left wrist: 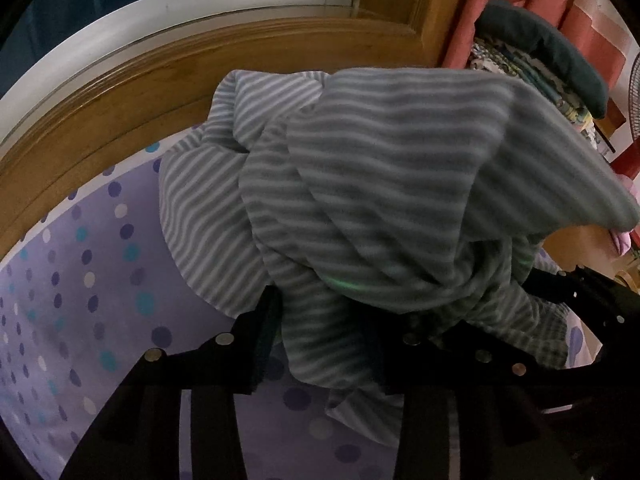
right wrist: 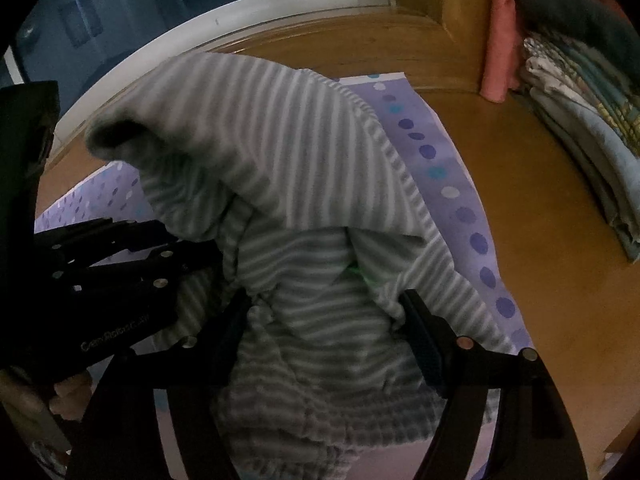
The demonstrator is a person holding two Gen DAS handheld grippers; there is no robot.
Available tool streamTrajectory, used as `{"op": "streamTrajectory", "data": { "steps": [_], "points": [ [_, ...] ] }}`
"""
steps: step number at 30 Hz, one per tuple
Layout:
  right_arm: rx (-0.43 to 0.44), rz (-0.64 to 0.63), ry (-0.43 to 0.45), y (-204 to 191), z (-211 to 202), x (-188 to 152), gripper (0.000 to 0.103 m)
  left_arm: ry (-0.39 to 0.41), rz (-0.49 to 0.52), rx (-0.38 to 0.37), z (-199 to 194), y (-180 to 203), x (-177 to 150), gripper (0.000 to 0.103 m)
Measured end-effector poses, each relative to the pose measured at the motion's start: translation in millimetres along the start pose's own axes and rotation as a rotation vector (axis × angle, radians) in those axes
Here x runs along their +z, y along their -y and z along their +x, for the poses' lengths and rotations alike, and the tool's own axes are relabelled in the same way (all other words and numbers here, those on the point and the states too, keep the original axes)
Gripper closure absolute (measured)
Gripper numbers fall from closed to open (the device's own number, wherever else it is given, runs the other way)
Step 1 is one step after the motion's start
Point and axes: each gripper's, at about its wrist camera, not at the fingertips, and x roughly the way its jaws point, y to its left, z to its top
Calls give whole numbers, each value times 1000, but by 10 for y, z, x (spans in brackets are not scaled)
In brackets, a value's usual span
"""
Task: Fold clothes
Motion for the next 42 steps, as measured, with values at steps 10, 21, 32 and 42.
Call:
{"op": "streamTrajectory", "data": {
  "steps": [10, 21, 32, 42],
  "points": [
    [-8, -17, 41, 48, -13, 12, 37, -2, 31, 56, -30, 215, -68, 68],
    [78, -13, 154, 222, -196, -12, 75, 48, 74, 71, -275, 486, -281, 87],
    [308, -74, 240, -105, -604, 137, 81, 149, 14, 78, -1152, 253, -540, 91],
    [439, -251, 245, -1533, -803, -225, 81, 197, -66, 191, -1714, -529, -889, 91]
  ]
}}
